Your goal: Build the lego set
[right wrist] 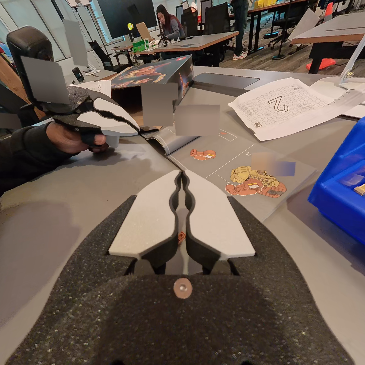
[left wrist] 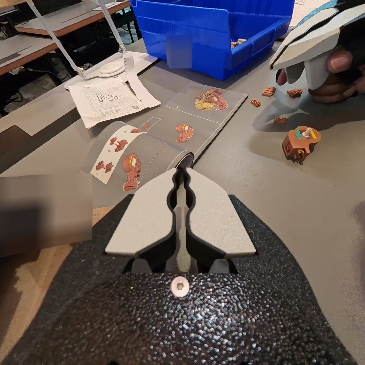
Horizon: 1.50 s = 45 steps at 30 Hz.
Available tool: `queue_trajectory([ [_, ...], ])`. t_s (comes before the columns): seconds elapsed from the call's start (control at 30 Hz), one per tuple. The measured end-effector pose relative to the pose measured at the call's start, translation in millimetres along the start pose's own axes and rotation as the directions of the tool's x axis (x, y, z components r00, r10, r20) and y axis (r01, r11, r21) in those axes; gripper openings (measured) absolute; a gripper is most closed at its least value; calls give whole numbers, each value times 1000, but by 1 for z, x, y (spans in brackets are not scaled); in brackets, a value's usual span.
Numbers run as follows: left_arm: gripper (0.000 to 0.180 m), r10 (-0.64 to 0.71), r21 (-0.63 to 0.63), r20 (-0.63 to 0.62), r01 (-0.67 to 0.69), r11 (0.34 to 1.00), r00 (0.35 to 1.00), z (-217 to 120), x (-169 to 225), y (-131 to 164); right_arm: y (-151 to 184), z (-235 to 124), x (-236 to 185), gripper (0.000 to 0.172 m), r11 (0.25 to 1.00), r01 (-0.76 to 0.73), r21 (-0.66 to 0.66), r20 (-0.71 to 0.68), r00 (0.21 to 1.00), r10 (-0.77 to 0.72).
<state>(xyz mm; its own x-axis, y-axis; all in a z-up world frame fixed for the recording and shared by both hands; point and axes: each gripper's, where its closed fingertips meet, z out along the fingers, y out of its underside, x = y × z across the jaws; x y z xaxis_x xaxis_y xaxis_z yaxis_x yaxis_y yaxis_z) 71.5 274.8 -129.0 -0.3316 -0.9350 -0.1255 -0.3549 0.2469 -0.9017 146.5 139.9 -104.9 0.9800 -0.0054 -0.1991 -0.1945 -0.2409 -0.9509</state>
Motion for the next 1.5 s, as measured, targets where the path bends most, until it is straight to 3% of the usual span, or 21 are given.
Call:
queue_trajectory([
  [0.17, 3, 4, -6, 4, -4, 1000, 1000, 1, 0, 1, -5, -5, 0, 0, 1000, 18, 16, -2, 1000, -18],
  [0.23, 3, 5, -5, 6, -5, 1000, 1000, 0, -1, 1, -27, -16, 9, 0, 993, 112, 42, -43, 993, -110],
  [0.37, 3, 16, -18, 35, -16, 1000, 999, 1, -5, 2, -85, -57, 75, 3, 938, 341, -70, -239, 907, -347],
  [0.43, 3, 27, -14, 37, -26, 1000, 999, 1, -5, 2, -113, -77, 113, 5, 923, 367, -120, -295, 874, -386],
  [0.53, 2, 51, -28, 52, -49, 998, 997, 1, -6, 4, -130, -88, 151, 14, 923, 323, -208, -266, 890, -371],
  [0.7, 2, 61, -41, 69, -58, 997, 996, 1, -9, 6, -122, -78, 181, 14, 921, 307, -239, -273, 889, -367],
  [0.8, 3, 73, -47, 69, -70, 996, 995, 1, -9, 7, -98, -69, 195, 15, 893, 293, -342, -251, 887, -387],
  [1.07, 3, 87, -59, 55, -84, 995, 995, 2, -7, 9, -86, -82, 220, 15, 887, 245, -391, -284, 885, -369],
  [1.5, 3, 98, -70, 76, -93, 993, 992, 0, -13, 12, -89, -76, 178, 15, 846, 346, -405, -178, 878, -445],
])
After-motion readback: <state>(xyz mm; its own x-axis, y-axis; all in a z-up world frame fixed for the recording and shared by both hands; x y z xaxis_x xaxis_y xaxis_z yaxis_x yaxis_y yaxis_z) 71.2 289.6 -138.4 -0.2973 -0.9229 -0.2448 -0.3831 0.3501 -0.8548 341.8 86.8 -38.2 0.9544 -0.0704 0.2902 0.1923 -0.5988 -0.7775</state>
